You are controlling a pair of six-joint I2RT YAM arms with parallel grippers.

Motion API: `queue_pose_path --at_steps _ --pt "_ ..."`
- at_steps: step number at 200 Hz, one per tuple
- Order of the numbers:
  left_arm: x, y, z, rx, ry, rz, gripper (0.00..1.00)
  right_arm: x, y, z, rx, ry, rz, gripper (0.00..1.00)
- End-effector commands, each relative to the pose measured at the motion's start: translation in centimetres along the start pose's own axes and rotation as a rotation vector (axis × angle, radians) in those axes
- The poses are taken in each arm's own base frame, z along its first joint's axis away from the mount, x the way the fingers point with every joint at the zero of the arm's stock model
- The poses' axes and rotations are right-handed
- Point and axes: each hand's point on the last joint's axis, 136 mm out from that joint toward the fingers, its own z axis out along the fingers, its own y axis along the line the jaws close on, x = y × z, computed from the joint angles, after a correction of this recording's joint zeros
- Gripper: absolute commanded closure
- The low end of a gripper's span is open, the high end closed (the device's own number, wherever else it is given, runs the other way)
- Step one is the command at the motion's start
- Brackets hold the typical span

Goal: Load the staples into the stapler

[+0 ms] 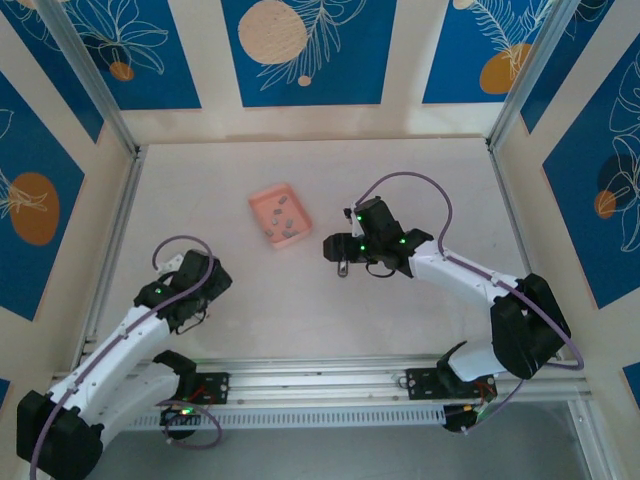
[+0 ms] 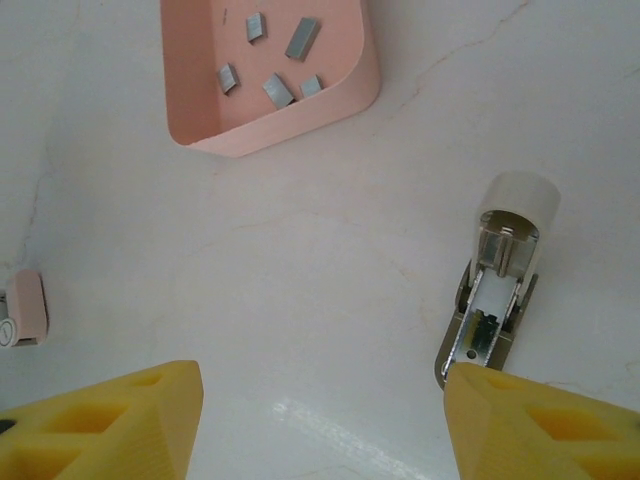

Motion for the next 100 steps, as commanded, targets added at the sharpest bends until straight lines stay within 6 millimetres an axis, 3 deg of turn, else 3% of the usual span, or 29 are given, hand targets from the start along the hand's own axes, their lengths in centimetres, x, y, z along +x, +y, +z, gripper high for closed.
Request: queue_pose_path --at_steps 1,35,100 --pt "0.6 2.8 0.3 -0.106 0.014 -0.058 0.0 0.5 0.0 0.2 -0.021 0.01 0.0 0.35" --pt "1.6 3.8 1.7 -0.127 0.052 -0.097 0.02 0.9 -0.2 0.5 -0.021 0.019 0.001 0.35" --pt "3.3 2.5 4.6 -0.114 0.148 -0.081 0.28 0.8 -0.7 -0.9 0.004 -0.014 -0.013 0.36"
